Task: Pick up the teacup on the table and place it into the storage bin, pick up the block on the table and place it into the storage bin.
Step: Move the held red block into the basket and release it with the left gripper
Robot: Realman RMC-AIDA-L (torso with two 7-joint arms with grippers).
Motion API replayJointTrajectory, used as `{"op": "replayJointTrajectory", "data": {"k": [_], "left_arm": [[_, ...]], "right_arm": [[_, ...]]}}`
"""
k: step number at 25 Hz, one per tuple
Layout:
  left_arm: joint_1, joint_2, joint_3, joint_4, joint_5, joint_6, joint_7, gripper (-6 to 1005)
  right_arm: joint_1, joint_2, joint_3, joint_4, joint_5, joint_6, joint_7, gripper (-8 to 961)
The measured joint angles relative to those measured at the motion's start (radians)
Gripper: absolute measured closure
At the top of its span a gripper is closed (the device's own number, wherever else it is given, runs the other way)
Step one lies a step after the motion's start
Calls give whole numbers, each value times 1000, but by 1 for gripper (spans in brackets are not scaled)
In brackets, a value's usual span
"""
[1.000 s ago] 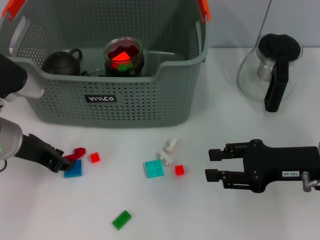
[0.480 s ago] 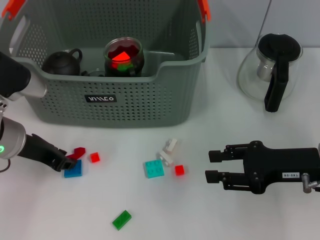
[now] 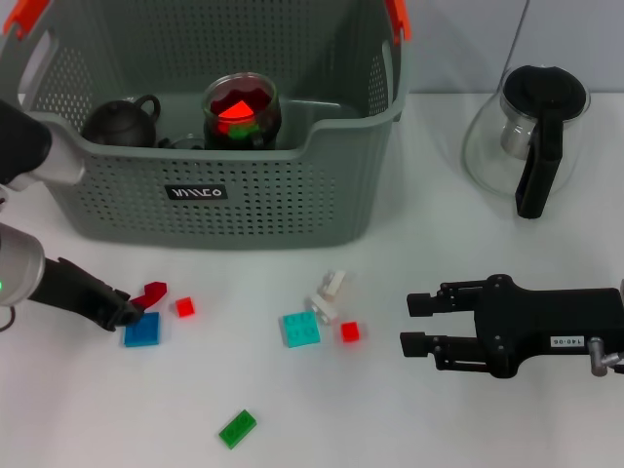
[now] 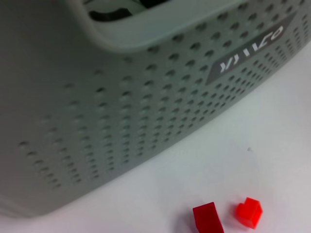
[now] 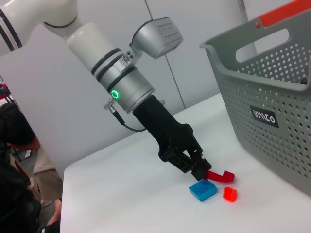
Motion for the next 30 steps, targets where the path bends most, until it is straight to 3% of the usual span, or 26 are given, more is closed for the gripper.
{"op": "replayJointTrajectory", "data": {"k": [4,6,9,11,14,16,19,21,24,30], "left_arm": [[-10,7,-86,65,-18,126,49,791],[-24,20,-178,89,-66,243,124,792],[-53,51,-291,64,-146,406,242,792],[-80,83,-367,3,-221,536,324,793],[-110,126,-445,-111,-374,631,380,793],[-129,154,-484,-212,-553,626,367,793],[-151,155,-533,-248,-663,592,319,792],[-185,144,-572,-224,-718,487,225,792],[-212,151,-540,-185,-698,400,159,792],[-315,200,-350,-98,-483,205,-38,792]], "right_arm": [[3,0,0,0,0,0,0,376],[6,0,0,0,0,0,0,375],[7,0,0,0,0,0,0,375],[7,0,0,0,0,0,0,375],[6,0,0,0,0,0,0,375],[4,0,0,0,0,-2,0,375],[3,0,0,0,0,-3,0,375],[2,2,-1,0,0,-3,0,375],[1,3,-1,0,0,-4,0,375],[2,4,0,0,0,-4,0,375]]}}
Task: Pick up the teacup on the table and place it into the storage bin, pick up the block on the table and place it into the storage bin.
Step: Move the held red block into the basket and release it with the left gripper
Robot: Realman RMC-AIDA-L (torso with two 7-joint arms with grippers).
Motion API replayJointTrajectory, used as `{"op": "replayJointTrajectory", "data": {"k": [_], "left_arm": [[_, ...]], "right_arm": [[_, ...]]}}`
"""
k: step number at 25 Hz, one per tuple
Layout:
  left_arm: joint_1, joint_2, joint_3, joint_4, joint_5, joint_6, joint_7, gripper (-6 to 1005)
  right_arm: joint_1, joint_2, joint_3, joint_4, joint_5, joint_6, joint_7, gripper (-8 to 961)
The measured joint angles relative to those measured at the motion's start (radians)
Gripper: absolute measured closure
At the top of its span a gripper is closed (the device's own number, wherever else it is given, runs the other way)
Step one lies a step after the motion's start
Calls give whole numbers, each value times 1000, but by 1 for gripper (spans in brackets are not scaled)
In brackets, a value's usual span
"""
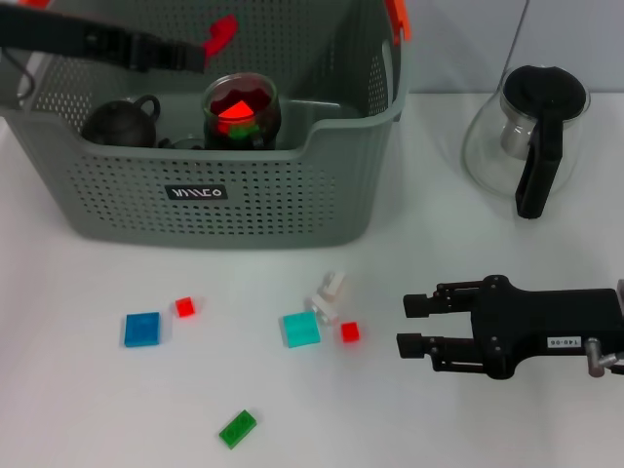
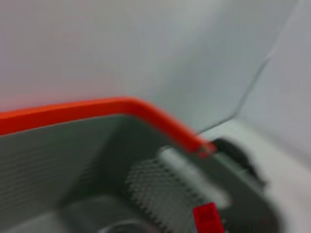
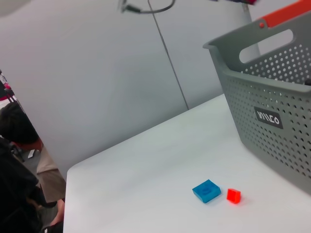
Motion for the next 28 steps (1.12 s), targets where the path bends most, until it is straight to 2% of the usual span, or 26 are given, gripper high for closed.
{"op": "replayJointTrajectory", "data": {"k": [2,4,8,13,18,28], "left_arm": [[-44,2,47,4,93,-41,-41,792],[-80,-8,92,0,178,-83,-65,791],[-137,-45,188,-22,320,-155,-100,791],[-187,-84,229,-68,420,-204,-119,792],[-188,-94,229,-69,422,-238,-133,792],[-197,-91,238,-110,460,-302,-189,755]], "right_arm": [[2,1,-1,0,0,3,0,375],[4,3,-1,0,0,6,-1,375],[5,3,0,0,0,7,-2,375],[1,2,-1,0,0,7,-1,375],[-3,2,-1,0,0,7,-3,375],[-3,1,0,1,0,7,0,375]]}}
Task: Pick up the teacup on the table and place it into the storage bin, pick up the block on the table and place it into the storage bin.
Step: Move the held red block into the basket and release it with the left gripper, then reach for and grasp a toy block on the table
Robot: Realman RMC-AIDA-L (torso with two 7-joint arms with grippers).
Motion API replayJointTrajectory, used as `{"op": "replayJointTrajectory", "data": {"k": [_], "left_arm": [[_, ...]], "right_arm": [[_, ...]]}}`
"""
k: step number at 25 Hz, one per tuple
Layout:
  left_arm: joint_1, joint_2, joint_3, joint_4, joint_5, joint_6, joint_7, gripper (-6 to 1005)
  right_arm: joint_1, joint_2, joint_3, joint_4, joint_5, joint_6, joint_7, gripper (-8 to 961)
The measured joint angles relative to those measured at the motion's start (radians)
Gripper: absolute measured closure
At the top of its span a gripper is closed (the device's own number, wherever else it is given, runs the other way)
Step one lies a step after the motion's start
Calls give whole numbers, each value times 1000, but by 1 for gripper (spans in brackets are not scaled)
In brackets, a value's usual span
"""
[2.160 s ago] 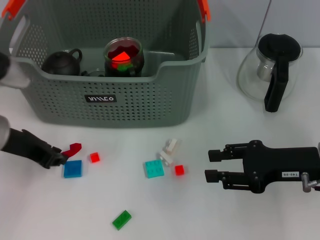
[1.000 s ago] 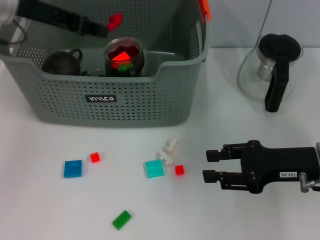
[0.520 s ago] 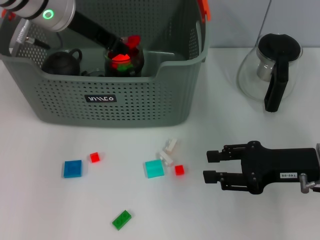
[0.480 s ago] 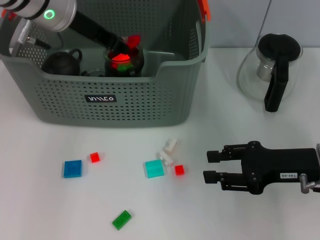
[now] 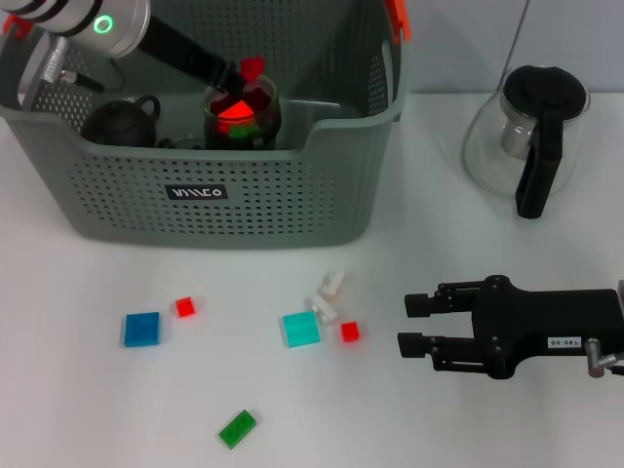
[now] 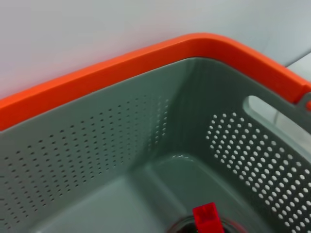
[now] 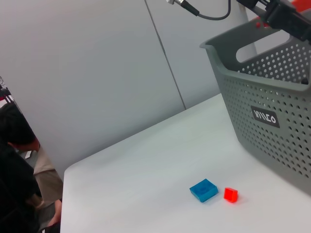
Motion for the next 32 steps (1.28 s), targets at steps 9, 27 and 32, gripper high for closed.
{"op": "replayJointTrajectory", "data": {"k": [9,27,32], "left_arm": [[1,-3,-3,2,-10,6,-1,688],[374,37,-317,72,-881,545,561,506],[423,42,-325,122,-654,650,606,512]], "right_arm": [[-1,-1,0,1,0,0,1,375],[-1,-3,0,2,0,-4,1,375],[-1,-4,0,2,0,-2,9,375]]}}
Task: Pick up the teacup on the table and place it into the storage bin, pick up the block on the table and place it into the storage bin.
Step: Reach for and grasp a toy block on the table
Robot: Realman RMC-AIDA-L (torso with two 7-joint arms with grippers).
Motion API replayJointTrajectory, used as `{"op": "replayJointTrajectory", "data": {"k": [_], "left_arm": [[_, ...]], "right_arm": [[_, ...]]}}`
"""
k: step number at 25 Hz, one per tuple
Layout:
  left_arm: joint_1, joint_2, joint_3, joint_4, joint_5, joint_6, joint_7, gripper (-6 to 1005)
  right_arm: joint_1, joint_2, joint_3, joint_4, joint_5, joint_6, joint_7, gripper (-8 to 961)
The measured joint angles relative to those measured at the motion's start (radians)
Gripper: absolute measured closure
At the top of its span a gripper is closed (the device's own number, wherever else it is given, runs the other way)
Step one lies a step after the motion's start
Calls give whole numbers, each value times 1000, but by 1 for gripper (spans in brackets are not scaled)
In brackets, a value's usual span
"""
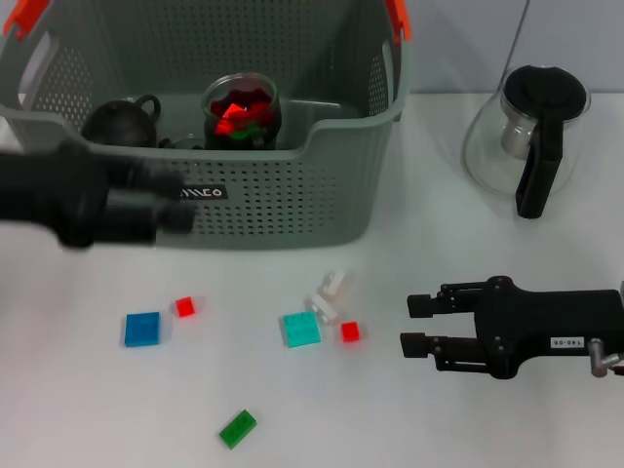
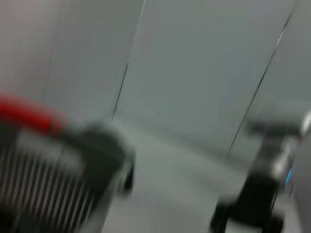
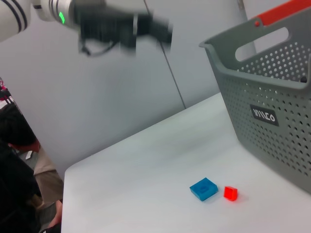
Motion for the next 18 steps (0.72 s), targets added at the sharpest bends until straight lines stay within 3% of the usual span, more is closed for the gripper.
{"op": "replayJointTrajectory", "data": {"k": [7,13,18], "left_arm": [[4,-25,61,54,326,-17,-3,511],[18,-68,135,121,491,-94,30,500],[32,-117,220,128,599,-252,69,492]], "right_arm": [[1,1,0,0,0,2,1,375],[2,3,0,0,0,4,1,376],[5,7,0,0,3,5,1,376]]}}
